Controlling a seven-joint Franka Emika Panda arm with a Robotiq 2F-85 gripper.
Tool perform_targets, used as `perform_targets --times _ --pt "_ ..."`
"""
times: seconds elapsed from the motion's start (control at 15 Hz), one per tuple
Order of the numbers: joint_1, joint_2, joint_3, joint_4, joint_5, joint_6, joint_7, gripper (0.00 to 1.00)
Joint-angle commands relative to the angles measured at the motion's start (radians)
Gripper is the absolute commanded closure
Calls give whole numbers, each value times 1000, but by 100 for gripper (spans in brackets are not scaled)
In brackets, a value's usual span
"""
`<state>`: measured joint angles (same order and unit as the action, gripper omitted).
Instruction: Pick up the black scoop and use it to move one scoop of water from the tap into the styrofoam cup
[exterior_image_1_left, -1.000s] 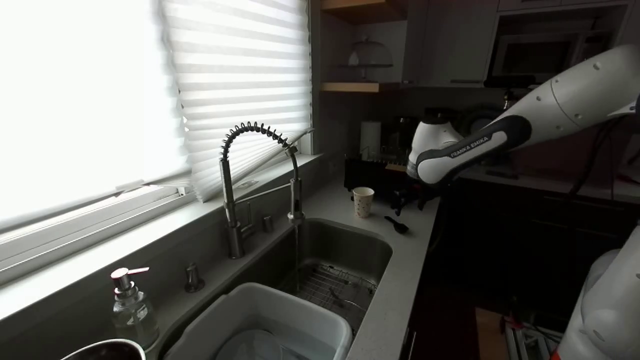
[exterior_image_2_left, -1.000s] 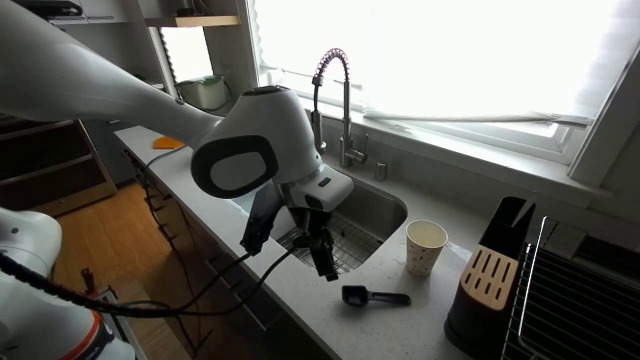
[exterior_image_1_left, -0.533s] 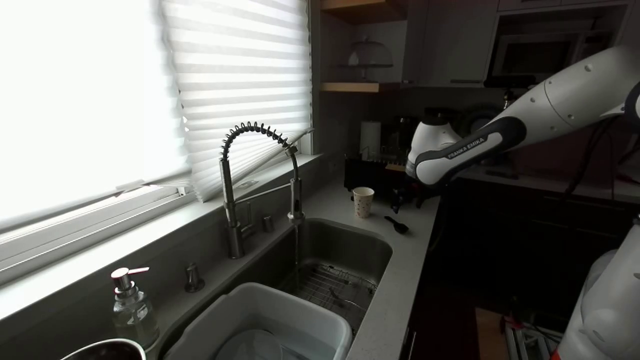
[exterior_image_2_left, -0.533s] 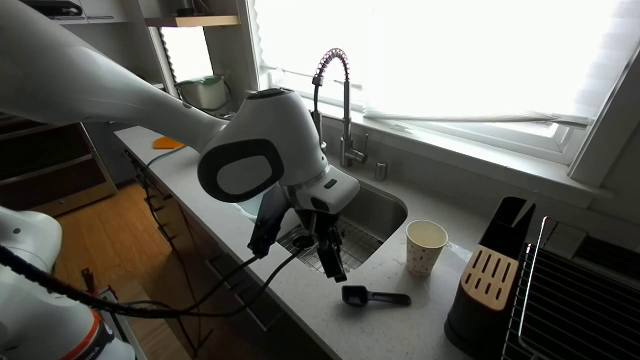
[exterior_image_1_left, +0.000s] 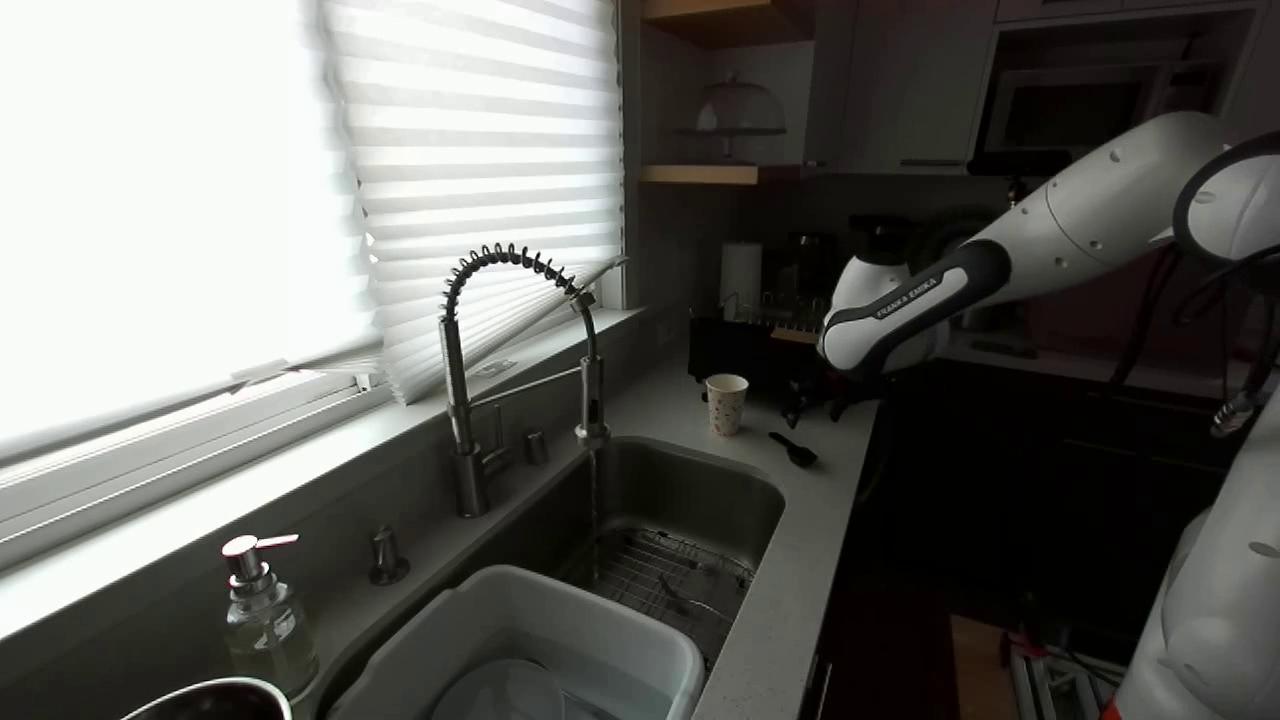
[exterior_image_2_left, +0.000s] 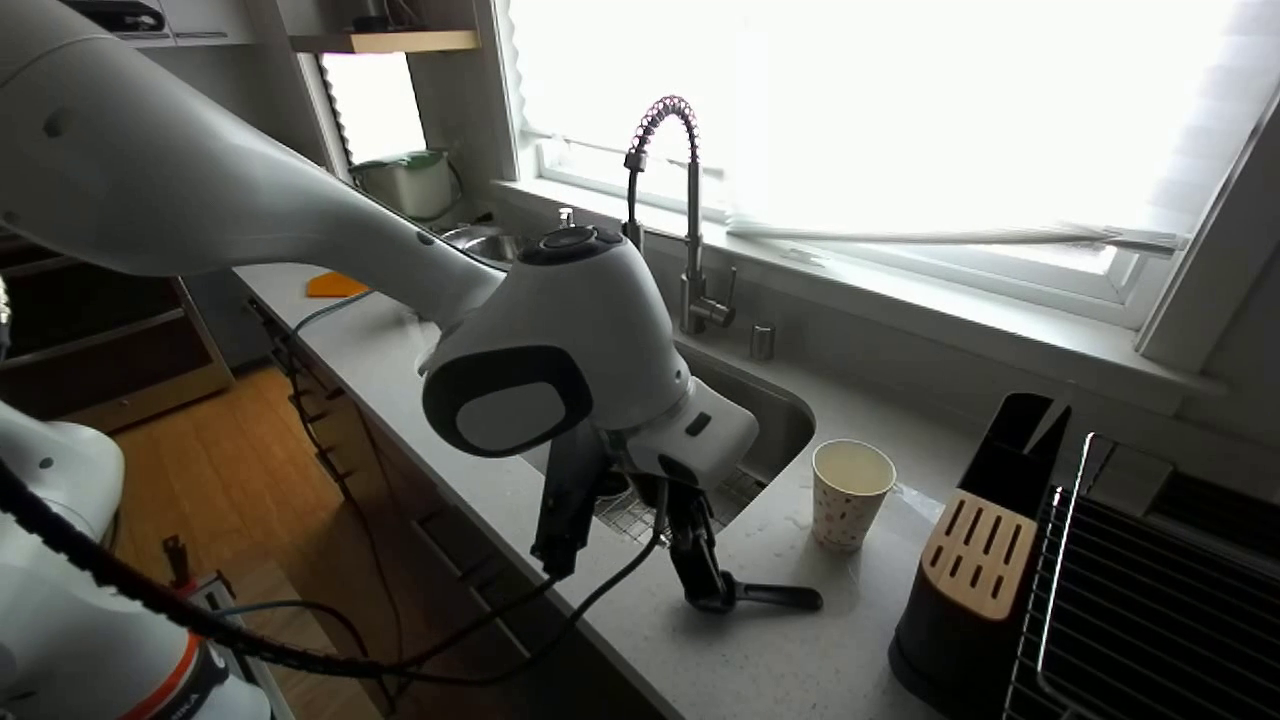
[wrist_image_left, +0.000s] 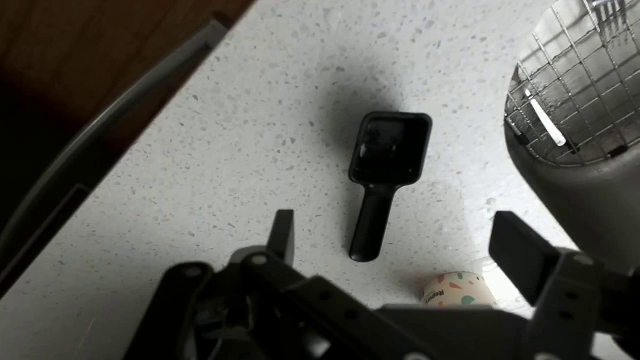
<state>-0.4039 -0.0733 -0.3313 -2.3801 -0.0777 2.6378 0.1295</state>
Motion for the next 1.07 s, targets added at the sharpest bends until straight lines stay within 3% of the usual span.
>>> perform_targets --times 0.0,1.0 --pt "15 68 -26 43 99 34 -104 0" --pt "7 275 -19 197 109 12 -65 0"
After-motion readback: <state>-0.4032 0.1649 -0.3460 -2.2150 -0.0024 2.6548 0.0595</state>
